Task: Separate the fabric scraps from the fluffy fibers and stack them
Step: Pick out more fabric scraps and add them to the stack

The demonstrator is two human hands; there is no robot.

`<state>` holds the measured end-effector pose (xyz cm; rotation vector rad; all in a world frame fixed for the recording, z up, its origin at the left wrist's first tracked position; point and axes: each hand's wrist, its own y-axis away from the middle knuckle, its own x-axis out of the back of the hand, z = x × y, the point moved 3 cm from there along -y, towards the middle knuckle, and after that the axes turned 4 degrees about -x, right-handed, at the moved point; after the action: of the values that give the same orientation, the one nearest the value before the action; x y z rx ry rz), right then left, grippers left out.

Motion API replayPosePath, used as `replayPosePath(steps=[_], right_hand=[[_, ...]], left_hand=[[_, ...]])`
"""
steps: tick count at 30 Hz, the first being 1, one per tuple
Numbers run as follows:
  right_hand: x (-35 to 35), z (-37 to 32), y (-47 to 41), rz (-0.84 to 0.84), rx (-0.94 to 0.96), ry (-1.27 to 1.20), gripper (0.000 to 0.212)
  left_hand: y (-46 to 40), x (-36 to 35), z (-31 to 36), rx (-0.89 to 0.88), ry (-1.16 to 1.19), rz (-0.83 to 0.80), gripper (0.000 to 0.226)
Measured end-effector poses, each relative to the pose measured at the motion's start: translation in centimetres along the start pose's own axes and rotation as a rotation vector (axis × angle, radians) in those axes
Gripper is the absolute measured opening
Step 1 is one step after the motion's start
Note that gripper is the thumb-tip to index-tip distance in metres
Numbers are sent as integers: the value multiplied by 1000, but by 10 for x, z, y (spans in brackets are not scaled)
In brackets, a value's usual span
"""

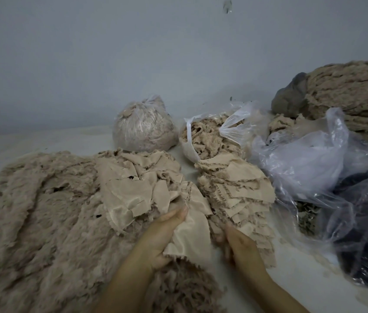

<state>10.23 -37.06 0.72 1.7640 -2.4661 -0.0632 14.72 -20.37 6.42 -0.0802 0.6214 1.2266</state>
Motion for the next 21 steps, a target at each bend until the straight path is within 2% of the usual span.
replayPosePath(steps=[3, 5, 8, 9, 11, 14, 17, 19, 21], right_hand=[[-22, -24, 10, -339, -31, -257, 41], [-33, -35, 13, -374, -25, -361, 35], [-30, -49, 5, -120, 98, -288, 35], [-27, -56, 2, -61, 141, -208, 35], [-20, -72, -10, 13, 219, -46, 32], [2, -101, -43, 159, 278, 96, 28], [30, -128, -82, 326, 298, 114, 28], [47, -140, -101, 396, 309, 204, 33], [61, -142, -116, 436, 281, 394, 32]], left_hand=[[1, -9, -1, -3, -40, -72, 25], [0, -11, -1, -85, -113, -53, 33], [2, -14, 0, -232, -311, -48, 43], [4, -18, -1, -244, -391, -70, 43], [3, -17, -3, -258, -508, -8, 33], [-5, -7, 0, -294, -558, 151, 29], [-13, 0, 2, -296, -587, 218, 34], [-20, 3, -1, -238, -551, 242, 28], [-28, 1, -8, -142, -457, 244, 24]])
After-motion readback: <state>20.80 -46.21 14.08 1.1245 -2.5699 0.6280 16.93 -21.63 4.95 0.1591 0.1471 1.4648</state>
